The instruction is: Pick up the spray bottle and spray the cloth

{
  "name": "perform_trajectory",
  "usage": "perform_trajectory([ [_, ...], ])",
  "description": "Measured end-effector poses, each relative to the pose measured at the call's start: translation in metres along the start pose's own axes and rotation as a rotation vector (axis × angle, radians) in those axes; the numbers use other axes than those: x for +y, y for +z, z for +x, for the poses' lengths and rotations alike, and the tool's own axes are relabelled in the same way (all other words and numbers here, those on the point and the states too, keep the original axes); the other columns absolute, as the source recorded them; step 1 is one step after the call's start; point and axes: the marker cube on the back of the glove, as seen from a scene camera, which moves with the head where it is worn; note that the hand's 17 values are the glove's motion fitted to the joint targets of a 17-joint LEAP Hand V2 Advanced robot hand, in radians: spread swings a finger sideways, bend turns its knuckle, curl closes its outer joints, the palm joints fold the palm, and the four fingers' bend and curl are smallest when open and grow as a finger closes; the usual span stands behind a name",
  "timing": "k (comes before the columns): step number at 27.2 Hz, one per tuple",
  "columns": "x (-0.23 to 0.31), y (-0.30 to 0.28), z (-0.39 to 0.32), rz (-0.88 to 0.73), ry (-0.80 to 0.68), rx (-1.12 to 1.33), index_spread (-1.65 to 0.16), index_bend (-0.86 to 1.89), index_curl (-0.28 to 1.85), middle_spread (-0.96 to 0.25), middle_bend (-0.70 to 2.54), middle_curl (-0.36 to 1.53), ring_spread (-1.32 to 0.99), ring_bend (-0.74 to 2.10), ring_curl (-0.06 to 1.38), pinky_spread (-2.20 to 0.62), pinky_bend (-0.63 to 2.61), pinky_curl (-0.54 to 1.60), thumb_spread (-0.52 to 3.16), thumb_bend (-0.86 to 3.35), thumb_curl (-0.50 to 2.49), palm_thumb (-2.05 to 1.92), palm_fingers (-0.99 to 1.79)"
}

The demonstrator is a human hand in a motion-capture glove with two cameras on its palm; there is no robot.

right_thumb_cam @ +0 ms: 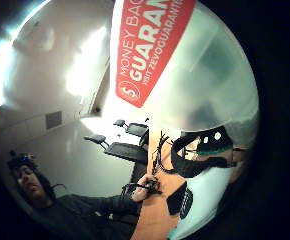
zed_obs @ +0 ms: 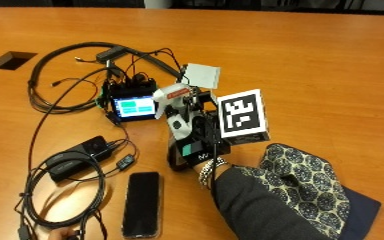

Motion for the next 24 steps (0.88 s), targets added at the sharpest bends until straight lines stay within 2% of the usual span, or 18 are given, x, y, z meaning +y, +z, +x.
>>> perform_trajectory([
  [6,-0.031,-0.010,-0.037,0.028,-0.099,0.009,-0.26,0.13,0.43,-0.23,0.43,0.56,-0.22,0.69,0.48,-0.30,0.55,0.42,1.27,-0.01,0.51,0.85,1.20],
  [10,-0.032,-0.010,-0.036,0.029,-0.105,0.013,-0.26,0.13,0.42,-0.23,0.42,0.56,-0.22,0.68,0.48,-0.30,0.55,0.42,1.28,-0.01,0.50,0.84,1.20],
  [15,-0.023,-0.002,-0.014,0.017,-0.054,0.018,-0.26,0.13,0.42,-0.23,0.41,0.56,-0.22,0.68,0.48,-0.30,0.55,0.42,1.29,-0.02,0.49,0.82,1.20],
  [24,0.010,0.016,0.025,-0.059,0.150,0.006,-0.27,0.15,0.41,-0.22,0.43,0.56,-0.20,0.63,0.46,-0.22,0.44,0.40,1.26,-0.02,0.48,0.83,1.11],
])
